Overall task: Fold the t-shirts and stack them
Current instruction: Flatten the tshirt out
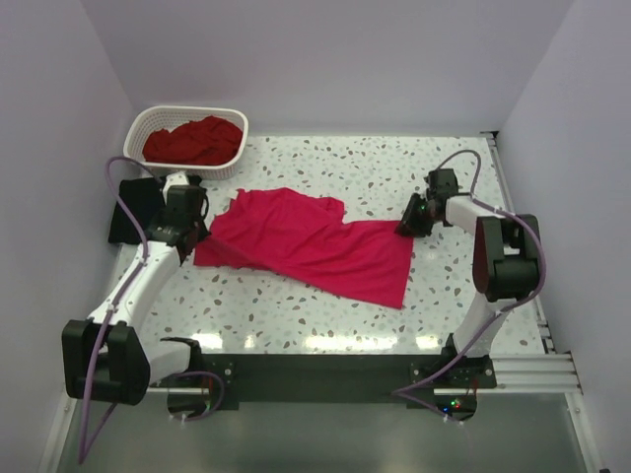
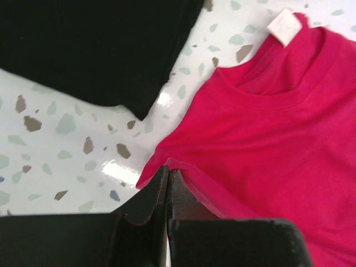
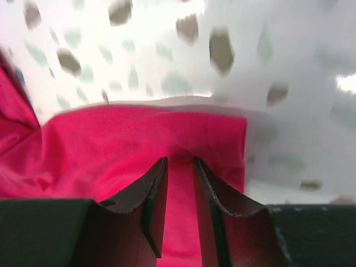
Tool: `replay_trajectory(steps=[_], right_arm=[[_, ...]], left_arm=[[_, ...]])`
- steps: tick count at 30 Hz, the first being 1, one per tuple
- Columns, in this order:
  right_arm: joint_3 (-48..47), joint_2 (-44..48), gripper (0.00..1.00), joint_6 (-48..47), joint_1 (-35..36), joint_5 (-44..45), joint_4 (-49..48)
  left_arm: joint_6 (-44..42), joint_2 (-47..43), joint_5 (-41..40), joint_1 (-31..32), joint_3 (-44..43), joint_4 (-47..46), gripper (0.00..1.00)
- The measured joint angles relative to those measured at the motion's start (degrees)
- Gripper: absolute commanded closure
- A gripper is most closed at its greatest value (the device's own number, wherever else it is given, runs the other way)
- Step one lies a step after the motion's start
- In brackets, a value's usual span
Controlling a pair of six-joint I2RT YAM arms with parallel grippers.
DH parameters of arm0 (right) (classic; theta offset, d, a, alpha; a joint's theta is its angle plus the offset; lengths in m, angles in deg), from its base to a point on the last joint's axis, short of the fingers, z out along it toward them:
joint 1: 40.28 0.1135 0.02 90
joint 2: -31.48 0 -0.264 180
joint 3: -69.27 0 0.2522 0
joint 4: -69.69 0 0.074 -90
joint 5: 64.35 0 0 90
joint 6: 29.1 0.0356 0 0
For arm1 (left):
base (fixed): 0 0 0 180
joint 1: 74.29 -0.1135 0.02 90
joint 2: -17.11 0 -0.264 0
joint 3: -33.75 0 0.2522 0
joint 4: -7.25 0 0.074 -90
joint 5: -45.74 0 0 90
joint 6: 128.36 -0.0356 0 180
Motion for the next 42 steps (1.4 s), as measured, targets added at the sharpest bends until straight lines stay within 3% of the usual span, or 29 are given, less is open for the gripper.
replay_trajectory(steps=[4,6,11,15,19,29,42], right_arm=[[-9.29,-5.25,0.49,-2.19,-0.37,4.46,1.16],[-11.13,-4.92,0.46,-4.13,0.04,6.91,3.10],[-9.27,2.62,0.45,-8.74,6.71,14.60,10.21],[-0.24,14.95,0.45,-9.68,14.56,17.29,13.88],[6.80,22.47,0.45,-9.29,17.66,19.17,18.64],[17.64,26.99,0.50,0.33,19.23,20.33,20.20],[19.45,25.55,0.57,9.46,19.98,20.35,15.85]], left_arm=[[-0.37,1.62,4.59,0.00,-1.44,-2.08,1.00],[-0.37,1.70,6.58,0.00,-1.36,-2.29,1.00],[-0.42,1.70,9.81,0.00,-0.24,-2.97,1.00],[-0.63,1.60,10.43,0.00,0.57,-3.04,1.00],[-1.40,1.18,10.71,0.00,0.90,-3.02,1.00],[-1.84,-1.18,10.78,0.00,0.92,-3.13,1.00],[-1.86,-2.25,10.93,0.00,1.22,-3.19,1.00]])
